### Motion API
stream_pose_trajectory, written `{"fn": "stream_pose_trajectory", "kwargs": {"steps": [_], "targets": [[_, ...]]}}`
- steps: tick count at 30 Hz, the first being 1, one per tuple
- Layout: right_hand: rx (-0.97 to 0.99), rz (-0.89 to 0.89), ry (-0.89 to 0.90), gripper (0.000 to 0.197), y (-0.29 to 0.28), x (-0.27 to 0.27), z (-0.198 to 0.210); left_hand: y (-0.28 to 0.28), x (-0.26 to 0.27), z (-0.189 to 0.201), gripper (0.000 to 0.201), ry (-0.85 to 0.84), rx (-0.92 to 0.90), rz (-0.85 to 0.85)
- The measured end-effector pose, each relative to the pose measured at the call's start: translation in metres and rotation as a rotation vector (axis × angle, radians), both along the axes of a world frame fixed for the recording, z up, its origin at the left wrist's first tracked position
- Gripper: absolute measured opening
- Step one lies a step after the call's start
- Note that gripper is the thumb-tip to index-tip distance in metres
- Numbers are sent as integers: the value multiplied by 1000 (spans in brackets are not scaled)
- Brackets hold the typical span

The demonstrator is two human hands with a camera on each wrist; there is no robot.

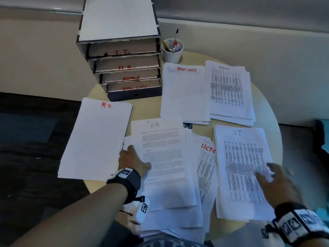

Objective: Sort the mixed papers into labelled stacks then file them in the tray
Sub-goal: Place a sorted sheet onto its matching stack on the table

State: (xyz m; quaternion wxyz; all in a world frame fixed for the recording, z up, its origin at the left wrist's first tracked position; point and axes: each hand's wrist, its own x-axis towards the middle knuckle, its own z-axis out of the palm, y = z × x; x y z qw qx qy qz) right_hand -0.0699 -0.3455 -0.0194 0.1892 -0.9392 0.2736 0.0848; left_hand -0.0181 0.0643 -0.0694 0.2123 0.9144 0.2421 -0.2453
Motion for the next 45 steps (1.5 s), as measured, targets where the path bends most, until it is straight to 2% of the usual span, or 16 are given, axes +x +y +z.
{"fn": "stream_pose_trajectory", "kwargs": {"steps": [4, 9, 12, 14, 17, 20, 23, 26, 28, 31, 34, 37, 39, 41, 43, 45], "targets": [[244, 333, 37, 38, 79, 8, -14, 4, 11, -3, 85, -67, -187, 146], [445, 302, 51, 34, 144, 26, -24, 33, 6, -6, 63, -228, -378, 320], [494, 228, 31, 40, 157, 39, -27, 51, 2, -9, 20, -231, -429, 177], [485, 200, 40, 46, 160, 47, -26, 55, -2, -5, 25, -253, -427, 105], [472, 149, 18, 50, 167, 57, -20, 59, -8, -2, 37, -348, -203, -119], [520, 108, -30, 53, 173, 62, -12, 72, -14, -2, 42, -483, -162, -263], [623, 75, -70, 65, 176, 61, -12, 70, -19, 15, 32, -585, -437, -203], [786, 47, -109, 81, 172, 58, -18, 56, -17, 39, 23, -322, -892, -7], [887, 21, -117, 57, 164, 53, -18, 52, -14, 41, 25, -140, -956, -63], [1023, -36, -114, 27, 143, 40, -16, 49, -6, 38, 37, -1, -855, -210], [1241, -87, -113, 51, 122, 21, -16, 40, 8, 21, 33, -106, -418, -215], [1241, -140, -104, 35, 111, 4, -19, 20, 14, 9, 83, -25, -174, -112], [1205, -96, -60, 53, 109, -4, -26, 10, 17, 3, 93, 30, -152, -102], [1121, -63, -43, 56, 111, -9, -29, 6, 18, -1, 83, -3, -223, -26], [1056, -62, -74, 25, 119, -10, -25, 9, 18, -2, 64, -73, -267, 67], [1022, -67, -111, 19, 126, -10, -20, 13, 14, 2, 42, -147, -255, 70]]}}
